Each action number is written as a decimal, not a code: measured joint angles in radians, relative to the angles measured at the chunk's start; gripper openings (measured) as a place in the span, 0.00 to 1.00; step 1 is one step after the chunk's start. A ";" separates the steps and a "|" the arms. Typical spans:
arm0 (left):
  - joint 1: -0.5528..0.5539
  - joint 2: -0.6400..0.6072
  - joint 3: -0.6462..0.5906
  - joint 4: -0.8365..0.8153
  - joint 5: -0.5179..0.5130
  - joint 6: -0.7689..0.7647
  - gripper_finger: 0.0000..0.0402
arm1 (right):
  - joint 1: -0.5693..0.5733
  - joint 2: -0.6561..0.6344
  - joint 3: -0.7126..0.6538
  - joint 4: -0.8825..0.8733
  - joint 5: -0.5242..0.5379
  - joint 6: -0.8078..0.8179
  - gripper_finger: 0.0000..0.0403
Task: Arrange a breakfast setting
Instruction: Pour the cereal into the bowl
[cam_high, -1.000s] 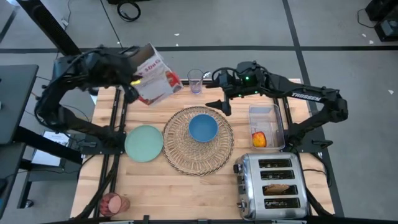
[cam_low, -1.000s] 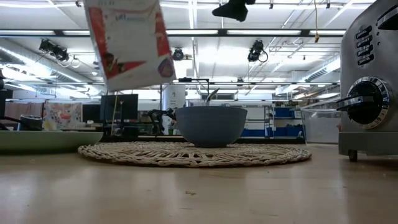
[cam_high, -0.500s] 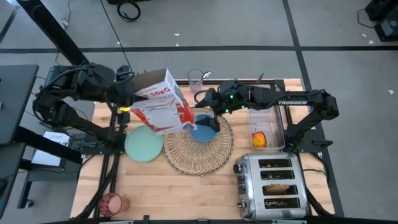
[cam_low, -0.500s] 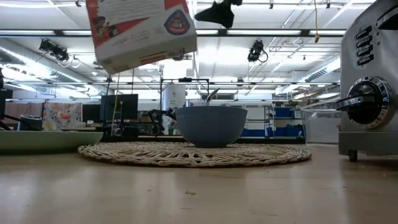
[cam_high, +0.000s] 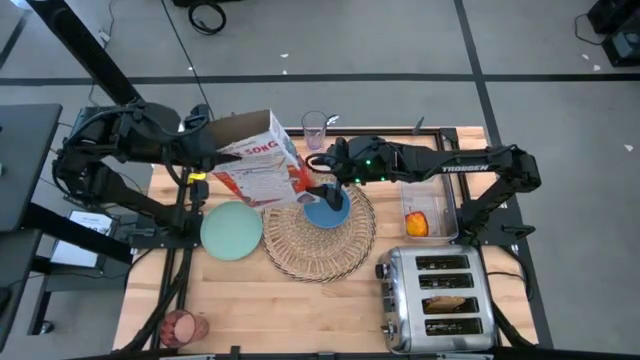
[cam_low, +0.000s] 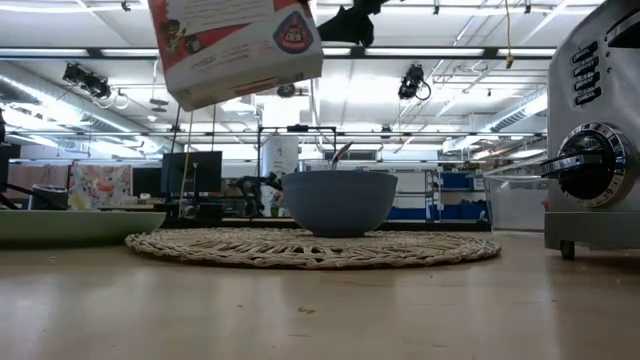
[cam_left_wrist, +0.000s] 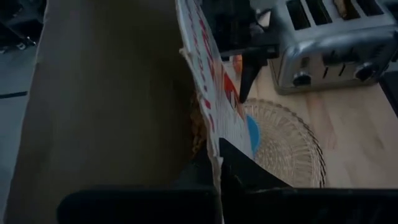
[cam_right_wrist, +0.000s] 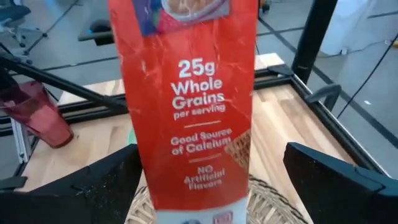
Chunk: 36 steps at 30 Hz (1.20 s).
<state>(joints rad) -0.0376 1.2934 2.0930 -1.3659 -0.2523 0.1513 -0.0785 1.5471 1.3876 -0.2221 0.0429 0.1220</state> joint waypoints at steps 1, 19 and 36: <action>0.000 -0.001 0.000 0.014 0.000 0.000 0.00 | -0.004 0.002 0.000 0.004 -0.021 0.001 0.97; 0.001 -0.006 0.003 0.188 0.014 0.067 0.04 | -0.017 0.035 0.000 0.108 -0.151 0.044 0.62; 0.002 -0.088 0.240 0.208 -0.013 -0.037 0.58 | -0.028 -0.259 -0.002 -0.135 -0.052 0.039 0.61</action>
<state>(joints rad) -0.0357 1.2051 2.3327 -1.1583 -0.2653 0.1140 -0.1062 1.2876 1.3861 -0.3573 -0.0092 0.1610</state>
